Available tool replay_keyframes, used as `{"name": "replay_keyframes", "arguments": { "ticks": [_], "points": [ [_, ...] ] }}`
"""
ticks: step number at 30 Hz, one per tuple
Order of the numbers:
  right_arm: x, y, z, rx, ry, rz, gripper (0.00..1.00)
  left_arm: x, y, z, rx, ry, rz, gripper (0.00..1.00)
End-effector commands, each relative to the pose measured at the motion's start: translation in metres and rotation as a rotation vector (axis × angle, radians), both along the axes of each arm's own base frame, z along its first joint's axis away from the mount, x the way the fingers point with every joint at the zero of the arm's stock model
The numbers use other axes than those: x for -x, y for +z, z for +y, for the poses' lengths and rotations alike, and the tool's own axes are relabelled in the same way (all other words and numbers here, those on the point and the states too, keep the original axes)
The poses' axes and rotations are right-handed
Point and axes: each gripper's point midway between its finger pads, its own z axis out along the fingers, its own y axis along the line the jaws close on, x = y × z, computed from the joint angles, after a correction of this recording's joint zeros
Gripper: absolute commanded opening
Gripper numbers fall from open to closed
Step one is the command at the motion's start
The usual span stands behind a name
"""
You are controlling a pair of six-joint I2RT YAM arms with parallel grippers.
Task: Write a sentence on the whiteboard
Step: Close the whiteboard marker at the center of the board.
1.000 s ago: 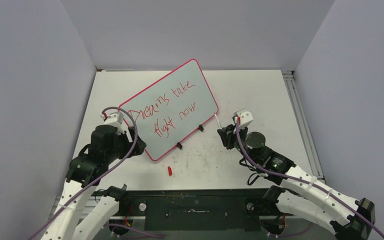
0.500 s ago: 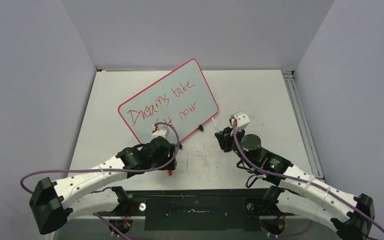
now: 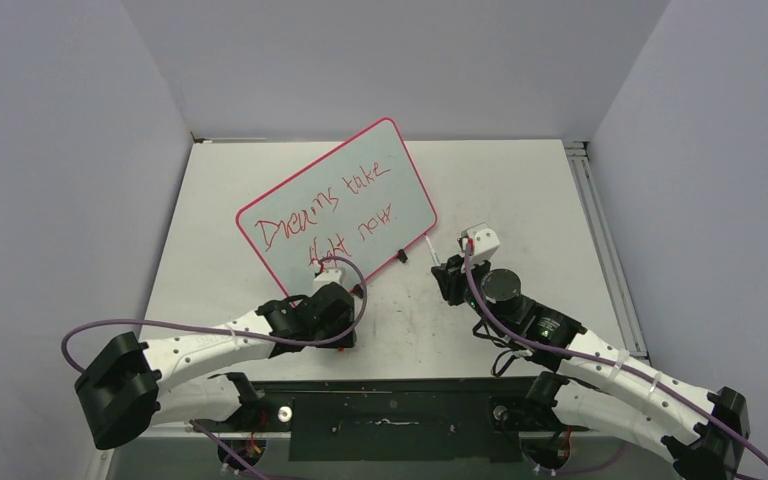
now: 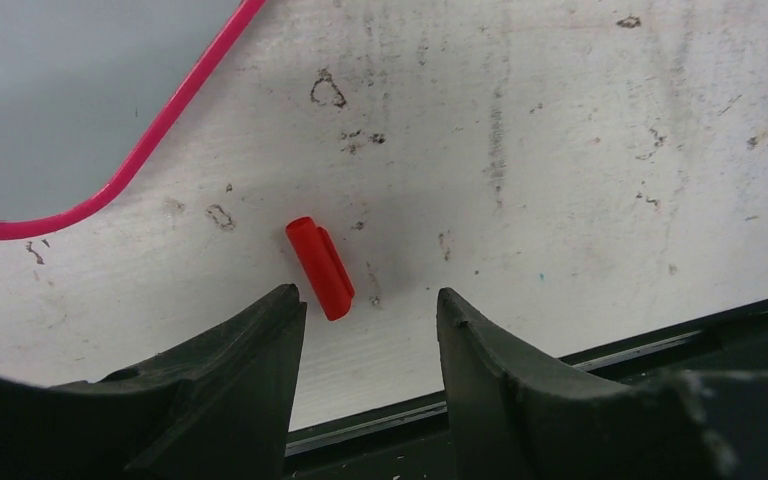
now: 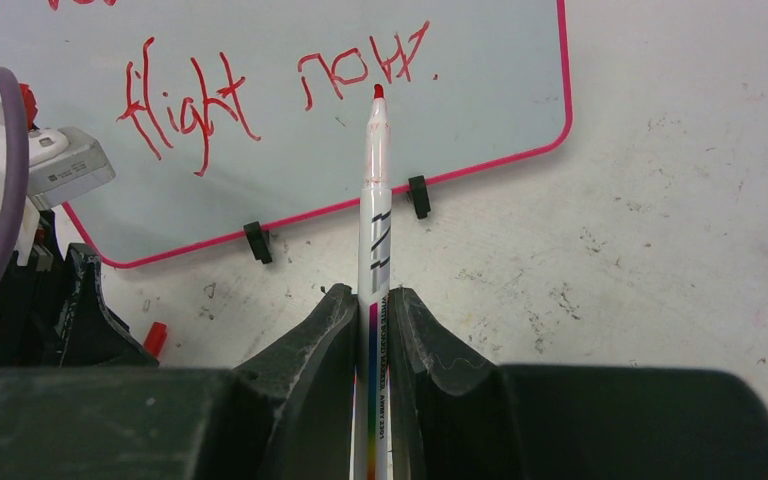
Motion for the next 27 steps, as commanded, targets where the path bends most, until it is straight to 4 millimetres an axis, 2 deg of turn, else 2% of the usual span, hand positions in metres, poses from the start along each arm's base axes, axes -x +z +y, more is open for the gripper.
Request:
{"name": "replay_keyframes", "arguments": {
  "ticks": [1,16,20,24,27],
  "points": [
    [-0.001,0.004,-0.002,-0.008,-0.017,-0.018,0.05,0.004,-0.01,-0.003,0.022,0.013,0.014,0.48],
    [0.0,0.003,-0.005,-0.001,-0.025,-0.016,0.05,0.006,-0.037,0.02,-0.167,0.009,0.037,0.34],
    [0.0,0.003,-0.005,0.0,-0.021,-0.013,0.05,0.006,-0.037,0.02,-0.173,0.008,0.037,0.2],
    [0.002,0.004,-0.004,0.004,-0.012,-0.008,0.05,0.009,-0.038,0.022,-0.182,-0.005,0.04,0.11],
    [0.005,0.004,-0.002,0.011,0.008,0.004,0.05,0.006,-0.032,0.018,-0.164,-0.03,0.02,0.02]
  ]
}}
